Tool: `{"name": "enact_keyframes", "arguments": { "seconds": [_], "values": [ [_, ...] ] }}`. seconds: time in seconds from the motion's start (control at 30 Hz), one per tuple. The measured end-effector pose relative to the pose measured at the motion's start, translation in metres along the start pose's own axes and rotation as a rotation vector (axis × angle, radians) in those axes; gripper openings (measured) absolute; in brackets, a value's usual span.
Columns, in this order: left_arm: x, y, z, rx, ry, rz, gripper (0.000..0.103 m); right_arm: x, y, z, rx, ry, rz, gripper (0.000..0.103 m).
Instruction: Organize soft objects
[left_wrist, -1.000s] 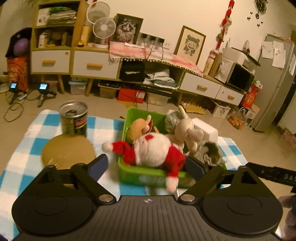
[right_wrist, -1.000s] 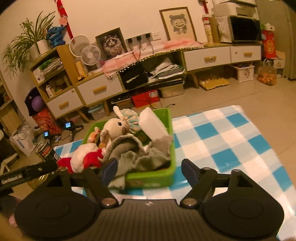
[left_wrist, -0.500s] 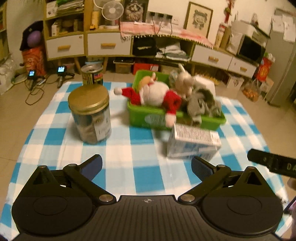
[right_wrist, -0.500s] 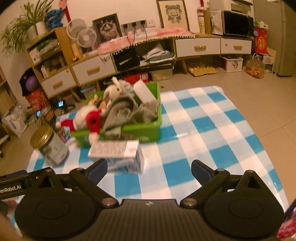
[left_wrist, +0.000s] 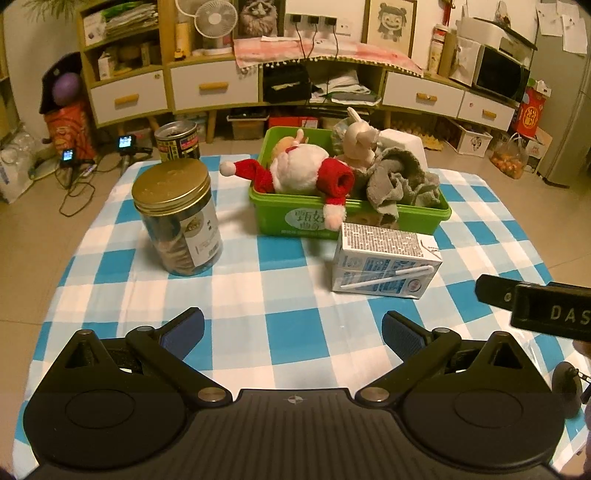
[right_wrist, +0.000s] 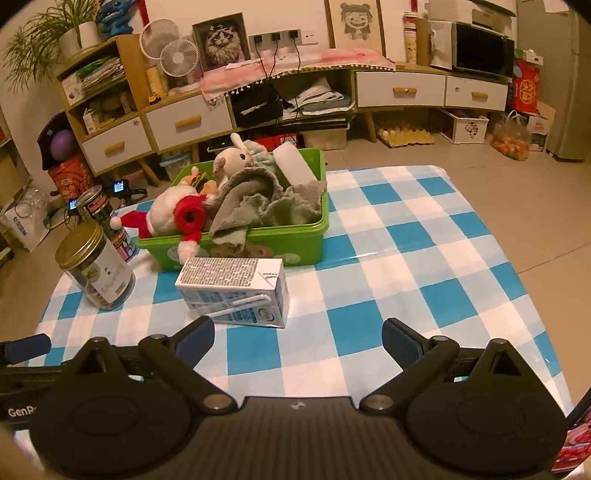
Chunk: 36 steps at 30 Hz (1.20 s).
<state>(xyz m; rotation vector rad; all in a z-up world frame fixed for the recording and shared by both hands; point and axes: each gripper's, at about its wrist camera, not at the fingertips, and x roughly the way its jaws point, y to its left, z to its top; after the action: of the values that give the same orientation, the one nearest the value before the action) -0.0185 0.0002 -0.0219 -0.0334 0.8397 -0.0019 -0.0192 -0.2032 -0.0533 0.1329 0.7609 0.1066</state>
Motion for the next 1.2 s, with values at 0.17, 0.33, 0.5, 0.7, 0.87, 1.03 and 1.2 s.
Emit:
{"name": "enact_keyframes", "arguments": {
  "seconds": [0.17, 0.33, 0.5, 0.7, 0.87, 1.03, 1.2],
  "values": [
    [-0.0021, -0.0028, -0.0008, 0.004, -0.003, -0.004, 0.098, -0.0018, 0.0042, -0.0005, -0.012, -0.016, -0.003, 0.068],
    [-0.0033, -0.0051, -0.0008, 0.008, 0.001, -0.010, 0.098, 0.0014, 0.0031, -0.0007, -0.006, -0.005, -0.009, 0.068],
    [-0.0037, -0.0046, -0.0005, 0.004, 0.005, -0.017, 0.098, 0.0012, 0.0025, -0.0005, -0.004, -0.008, -0.009, 0.068],
    [-0.0035, -0.0046, -0.0006, 0.003, 0.006, -0.017, 0.098, 0.0011, 0.0024, -0.0002, -0.003, -0.008, -0.010, 0.068],
    [-0.0038, -0.0045, -0.0005, 0.004, 0.004, -0.017, 0.098, 0.0004, 0.0035, 0.0005, -0.009, -0.014, -0.010, 0.068],
    [-0.0041, -0.0048, -0.0001, 0.004, 0.004, -0.016, 0.098, 0.0006, 0.0042, -0.0001, -0.011, -0.010, -0.011, 0.068],
    [-0.0042, -0.0048, -0.0001, 0.004, 0.004, -0.016, 0.098, 0.0006, 0.0046, -0.0004, -0.011, -0.010, -0.010, 0.068]
  ]
}}
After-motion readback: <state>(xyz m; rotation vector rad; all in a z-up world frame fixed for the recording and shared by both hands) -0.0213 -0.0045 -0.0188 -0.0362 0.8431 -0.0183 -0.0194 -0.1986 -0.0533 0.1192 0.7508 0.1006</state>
